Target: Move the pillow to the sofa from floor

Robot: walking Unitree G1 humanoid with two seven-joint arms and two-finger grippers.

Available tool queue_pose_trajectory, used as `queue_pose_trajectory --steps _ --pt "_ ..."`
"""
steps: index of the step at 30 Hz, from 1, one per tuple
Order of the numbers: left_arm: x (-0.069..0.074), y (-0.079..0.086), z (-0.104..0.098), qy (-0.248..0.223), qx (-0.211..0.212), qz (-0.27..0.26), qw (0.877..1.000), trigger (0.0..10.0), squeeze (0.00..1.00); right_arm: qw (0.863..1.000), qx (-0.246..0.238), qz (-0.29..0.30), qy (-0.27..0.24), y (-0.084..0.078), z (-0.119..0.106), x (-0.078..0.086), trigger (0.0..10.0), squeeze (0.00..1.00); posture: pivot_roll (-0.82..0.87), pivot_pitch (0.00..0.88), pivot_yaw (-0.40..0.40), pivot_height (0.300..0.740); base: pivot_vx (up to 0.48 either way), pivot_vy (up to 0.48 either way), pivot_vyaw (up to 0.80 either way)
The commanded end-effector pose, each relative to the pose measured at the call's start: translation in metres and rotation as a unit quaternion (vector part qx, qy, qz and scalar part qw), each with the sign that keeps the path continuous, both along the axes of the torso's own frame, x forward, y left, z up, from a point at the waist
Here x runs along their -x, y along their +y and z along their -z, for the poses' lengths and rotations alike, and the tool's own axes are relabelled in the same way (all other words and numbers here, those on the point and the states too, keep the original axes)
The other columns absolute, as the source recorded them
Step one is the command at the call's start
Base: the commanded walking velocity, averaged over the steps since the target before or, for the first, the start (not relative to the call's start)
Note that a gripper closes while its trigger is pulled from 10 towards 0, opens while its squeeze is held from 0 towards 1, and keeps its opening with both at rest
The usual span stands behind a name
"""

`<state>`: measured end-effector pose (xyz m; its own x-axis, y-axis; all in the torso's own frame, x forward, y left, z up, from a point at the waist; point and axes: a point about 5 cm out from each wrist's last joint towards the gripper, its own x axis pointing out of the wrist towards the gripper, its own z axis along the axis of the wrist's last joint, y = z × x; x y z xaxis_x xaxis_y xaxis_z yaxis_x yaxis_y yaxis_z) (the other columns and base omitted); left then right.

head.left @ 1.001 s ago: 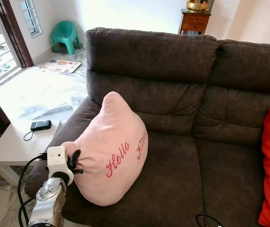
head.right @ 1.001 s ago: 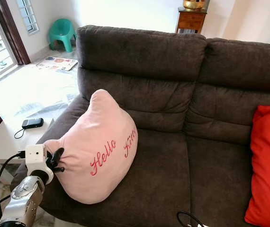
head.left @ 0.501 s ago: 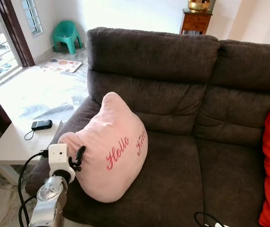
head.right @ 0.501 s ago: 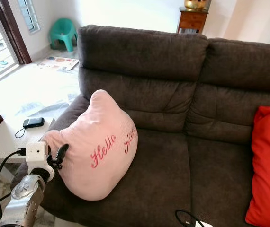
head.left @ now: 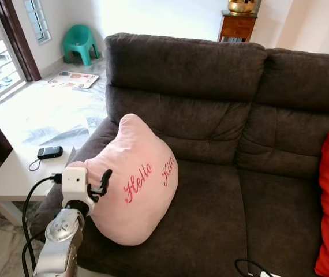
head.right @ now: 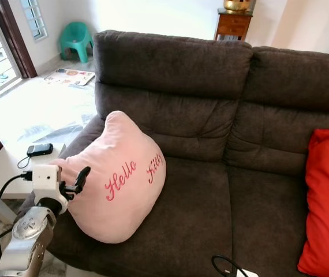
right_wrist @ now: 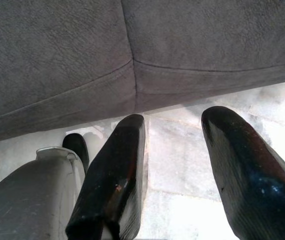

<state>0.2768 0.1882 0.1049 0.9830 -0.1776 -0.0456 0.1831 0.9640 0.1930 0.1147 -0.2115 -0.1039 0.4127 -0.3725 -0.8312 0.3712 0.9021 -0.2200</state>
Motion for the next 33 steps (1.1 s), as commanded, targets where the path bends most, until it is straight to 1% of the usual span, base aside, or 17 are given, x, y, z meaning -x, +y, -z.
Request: queue_pose_trajectory --steps 1,5,6,7,9,12,16,18,20,23,25,26,28,29,30,32,33 --pt "0.002 -0.014 -0.004 -0.001 -0.029 0.047 0.998 10.0 0.00 1.000 0.002 -0.003 -0.003 -0.002 -0.001 -0.003 10.0 0.00 0.15 0.000 -0.061 0.740 0.000 0.000 0.00" --pt "0.006 -0.029 -0.004 0.002 -0.113 0.117 0.987 10.0 0.00 1.000 0.002 -0.005 -0.004 -0.002 -0.002 -0.006 10.0 0.00 0.15 0.000 -0.062 0.740 0.000 0.000 0.00" --pt "0.006 -0.029 -0.002 0.009 -0.108 0.114 0.988 10.0 0.00 1.000 0.002 -0.007 -0.005 -0.002 -0.002 -0.006 10.0 0.00 0.15 0.000 -0.061 0.740 0.000 0.000 0.00" --pt "0.007 -0.025 0.001 0.017 -0.090 0.089 0.992 10.0 0.00 1.000 0.000 -0.006 -0.005 -0.001 -0.002 -0.007 10.0 0.00 0.15 0.000 -0.061 0.740 0.000 0.000 0.00" --pt "0.008 -0.020 0.005 0.024 -0.101 0.068 0.992 10.0 0.00 1.000 -0.001 -0.009 -0.010 0.000 -0.003 -0.010 10.0 0.00 0.15 0.000 -0.064 0.740 0.000 0.000 0.00" --pt "0.010 -0.019 0.009 0.035 -0.111 0.066 0.991 10.0 0.00 1.000 -0.001 -0.013 -0.012 0.001 -0.003 -0.011 10.0 0.00 0.15 0.000 -0.063 0.740 0.000 0.000 0.00" --pt "0.011 -0.020 0.017 0.055 -0.096 0.069 0.991 10.0 0.00 1.000 -0.001 -0.013 -0.011 0.001 -0.003 -0.011 10.0 0.00 0.15 0.000 -0.060 0.740 0.000 0.000 0.00" --pt "0.011 -0.025 0.025 0.085 -0.068 0.090 0.990 10.0 0.00 1.000 -0.002 -0.014 -0.011 0.002 -0.003 -0.012 10.0 0.00 0.16 0.000 -0.060 0.740 0.000 0.000 0.00" --pt "0.015 -0.033 0.032 0.112 -0.059 0.140 0.982 10.0 0.00 1.000 -0.002 -0.014 -0.010 0.003 -0.003 -0.012 10.0 0.00 0.15 0.000 -0.060 0.740 0.000 0.000 0.00" --pt "0.019 -0.038 0.032 0.120 -0.057 0.169 0.977 10.0 0.00 1.000 -0.003 -0.015 -0.010 0.004 -0.002 -0.011 10.0 0.00 0.15 0.000 -0.057 0.740 0.000 0.000 0.00" --pt "0.018 -0.034 0.029 0.110 -0.065 0.155 0.980 10.0 0.00 1.000 -0.004 -0.015 -0.009 0.004 -0.002 -0.010 10.0 0.00 0.16 0.000 -0.056 0.740 0.000 0.000 0.00" --pt "0.016 -0.029 0.027 0.100 -0.071 0.128 0.984 10.0 0.00 1.000 -0.004 -0.015 -0.008 0.004 -0.002 -0.010 10.0 0.00 0.16 0.000 -0.055 0.740 0.000 0.000 0.00" --pt "0.010 -0.014 0.021 0.066 -0.081 0.058 0.993 10.0 0.00 1.000 -0.004 -0.016 -0.008 0.004 -0.002 -0.009 10.0 0.00 0.16 0.000 -0.056 0.740 0.000 0.000 0.00" --pt "0.008 -0.002 0.014 0.040 -0.073 -0.001 0.996 10.0 0.00 1.000 -0.004 -0.016 -0.008 0.004 -0.002 -0.010 10.0 0.00 0.16 0.000 -0.054 0.740 0.000 0.000 0.00" --pt "0.008 0.006 0.012 0.030 -0.078 -0.034 0.996 10.0 0.00 1.000 -0.004 -0.017 -0.008 0.004 -0.002 -0.010 10.0 0.00 0.16 0.000 -0.056 0.740 0.000 0.000 0.00" --pt "0.008 0.014 0.010 0.023 -0.085 -0.062 0.994 10.0 0.00 1.000 -0.004 -0.019 -0.008 0.005 -0.002 -0.010 10.0 0.00 0.16 0.000 -0.057 0.740 0.000 0.000 0.00" --pt "0.009 0.022 0.011 0.023 -0.103 -0.090 0.990 10.0 0.00 1.000 -0.004 -0.019 -0.008 0.005 -0.002 -0.010 10.0 0.00 0.16 0.000 -0.058 0.740 0.000 0.000 0.00"
